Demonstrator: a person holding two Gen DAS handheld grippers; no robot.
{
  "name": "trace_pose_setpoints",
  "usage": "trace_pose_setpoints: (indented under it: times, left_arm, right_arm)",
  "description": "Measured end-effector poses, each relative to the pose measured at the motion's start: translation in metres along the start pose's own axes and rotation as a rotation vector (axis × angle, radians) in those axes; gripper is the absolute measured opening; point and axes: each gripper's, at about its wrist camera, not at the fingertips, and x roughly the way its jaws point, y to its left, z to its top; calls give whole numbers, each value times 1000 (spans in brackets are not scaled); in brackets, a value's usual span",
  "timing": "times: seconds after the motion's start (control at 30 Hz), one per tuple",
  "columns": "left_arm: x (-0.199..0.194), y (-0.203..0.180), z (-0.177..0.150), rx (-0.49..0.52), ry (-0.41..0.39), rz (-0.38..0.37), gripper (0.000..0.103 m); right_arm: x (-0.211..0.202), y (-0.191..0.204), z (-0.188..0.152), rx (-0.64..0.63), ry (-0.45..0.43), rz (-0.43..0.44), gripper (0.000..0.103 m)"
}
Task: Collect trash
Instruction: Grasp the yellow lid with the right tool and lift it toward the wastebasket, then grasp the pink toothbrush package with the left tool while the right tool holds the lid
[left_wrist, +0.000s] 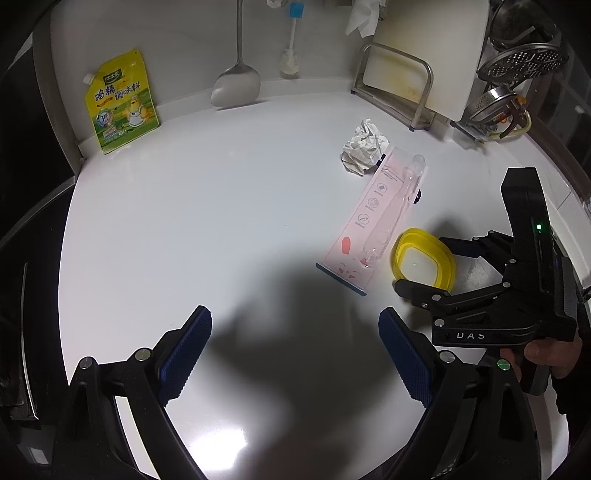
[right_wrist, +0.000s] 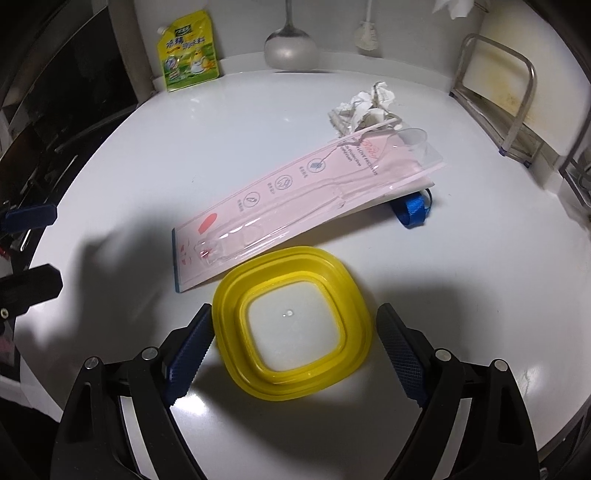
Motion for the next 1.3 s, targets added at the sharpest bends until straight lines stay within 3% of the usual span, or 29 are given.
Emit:
trace_pose_setpoints:
  times: [0.17, 0.23, 0.47, 0.77, 1.1, 1.3]
  left_arm:
    - [1, -3, 0, 5, -1, -2, 90]
    - [2, -4, 0, 7, 0, -4, 90]
    - [9, -8, 6, 21, -4, -17, 90]
    - [43, -38, 33, 95, -19, -65, 90]
    - [101, -75, 63, 191, 7, -65, 90]
    - [116, -85, 68, 195, 25, -77, 86]
  right_arm:
    - [-1, -1, -1, 5, -6, 2, 82]
    - [-2, -2, -2, 7, -12, -5, 74]
    - [-13, -13, -9, 80, -29, -24, 73]
    - [-57, -44, -40, 314, -85, -122, 73]
    - [-102, -61, -94, 543, -121, -175, 73]
    - [-118, -65, -116, 628, -140, -174, 73]
